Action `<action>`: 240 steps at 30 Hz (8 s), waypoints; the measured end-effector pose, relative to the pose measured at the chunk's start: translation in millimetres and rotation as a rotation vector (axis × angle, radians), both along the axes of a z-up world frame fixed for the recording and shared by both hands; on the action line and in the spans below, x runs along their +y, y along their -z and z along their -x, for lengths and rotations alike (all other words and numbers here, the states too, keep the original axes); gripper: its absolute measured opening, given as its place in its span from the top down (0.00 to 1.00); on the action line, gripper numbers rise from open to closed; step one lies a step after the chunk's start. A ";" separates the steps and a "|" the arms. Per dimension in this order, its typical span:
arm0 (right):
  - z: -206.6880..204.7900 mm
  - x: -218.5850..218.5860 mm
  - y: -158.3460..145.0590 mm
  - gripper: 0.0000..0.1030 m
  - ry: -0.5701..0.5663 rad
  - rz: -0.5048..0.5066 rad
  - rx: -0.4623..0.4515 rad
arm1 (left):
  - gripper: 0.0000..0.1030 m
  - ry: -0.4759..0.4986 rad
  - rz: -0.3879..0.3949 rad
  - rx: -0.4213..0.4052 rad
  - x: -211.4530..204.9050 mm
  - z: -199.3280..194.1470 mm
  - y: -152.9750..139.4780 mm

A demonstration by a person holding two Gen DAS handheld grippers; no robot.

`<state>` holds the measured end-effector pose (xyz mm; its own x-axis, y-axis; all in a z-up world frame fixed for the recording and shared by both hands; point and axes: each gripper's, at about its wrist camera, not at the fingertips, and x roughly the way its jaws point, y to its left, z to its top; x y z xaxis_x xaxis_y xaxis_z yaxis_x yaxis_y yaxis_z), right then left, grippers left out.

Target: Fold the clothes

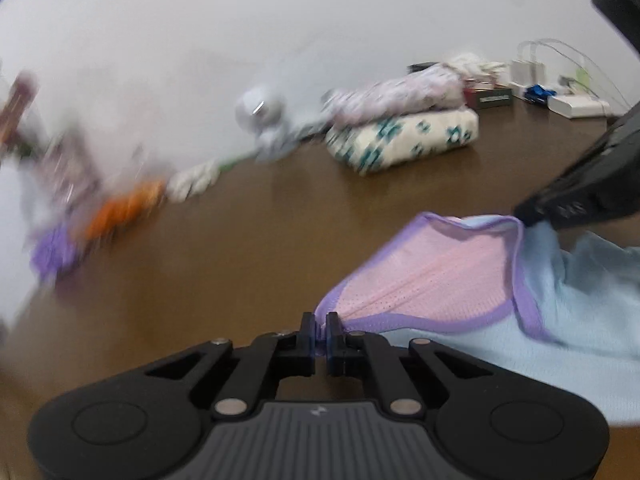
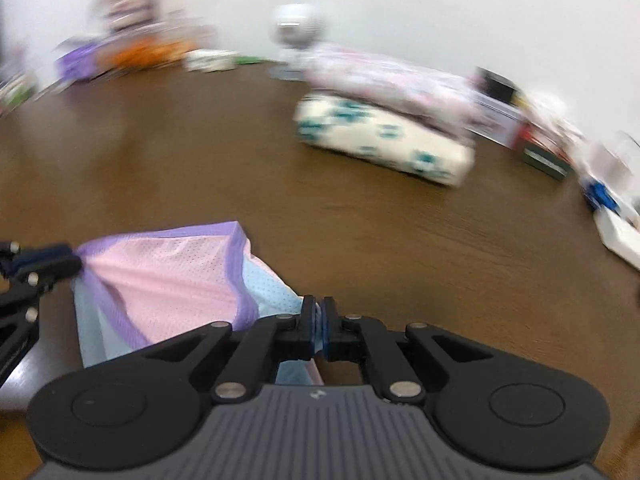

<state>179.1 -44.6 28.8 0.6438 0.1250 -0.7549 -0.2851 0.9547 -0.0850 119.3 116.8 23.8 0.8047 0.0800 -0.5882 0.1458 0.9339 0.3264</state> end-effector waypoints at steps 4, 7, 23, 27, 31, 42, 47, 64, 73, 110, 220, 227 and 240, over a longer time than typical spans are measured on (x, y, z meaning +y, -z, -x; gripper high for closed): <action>-18.3 -43.9 -4.6 0.98 0.136 -0.011 -0.001 | 0.97 0.064 -0.036 -0.016 -45.9 -54.1 -2.3; -25.1 -74.3 -7.0 0.98 0.208 -0.014 -0.004 | 0.97 0.118 -0.073 -0.064 -81.0 -83.1 -2.4; 23.6 -204.0 -52.0 0.69 0.404 -0.202 -0.096 | 0.67 0.191 0.089 -0.038 -125.1 -59.5 -49.9; 99.6 -220.5 -73.9 0.59 0.265 -0.270 -0.171 | 0.56 0.207 0.153 -0.008 -110.5 16.1 -53.5; 164.0 -229.1 -56.1 0.59 0.169 -0.319 -0.122 | 0.55 0.257 0.261 0.065 -111.7 86.7 -42.1; 274.3 -187.7 16.3 0.77 0.119 -0.221 -0.059 | 0.57 0.421 0.363 0.262 -164.3 176.6 -13.1; 291.9 -172.6 19.3 0.78 0.076 -0.141 -0.080 | 0.85 0.446 0.295 0.275 -172.9 195.1 -3.2; 340.2 -193.5 20.9 0.67 -0.277 -0.037 -0.214 | 0.54 0.604 0.268 0.204 -162.8 236.7 2.1; 349.8 -180.9 22.0 0.91 -0.341 -0.073 -0.182 | 0.96 0.626 0.258 0.232 -140.5 247.6 1.3; 141.0 -178.7 -26.3 0.68 0.044 -0.176 -0.158 | 0.72 0.441 0.657 0.295 -128.9 19.7 -36.7; 365.6 -213.7 -0.8 0.96 -0.377 -0.386 -0.237 | 0.98 0.669 0.593 0.185 -70.6 240.5 -14.3; 325.9 -222.0 -12.0 0.96 -0.237 -0.460 -0.303 | 0.98 0.625 0.591 0.140 -81.7 190.7 -33.4; 199.2 -193.9 -18.1 0.98 0.047 -0.392 -0.268 | 0.98 0.347 0.629 0.251 -107.3 58.3 -14.9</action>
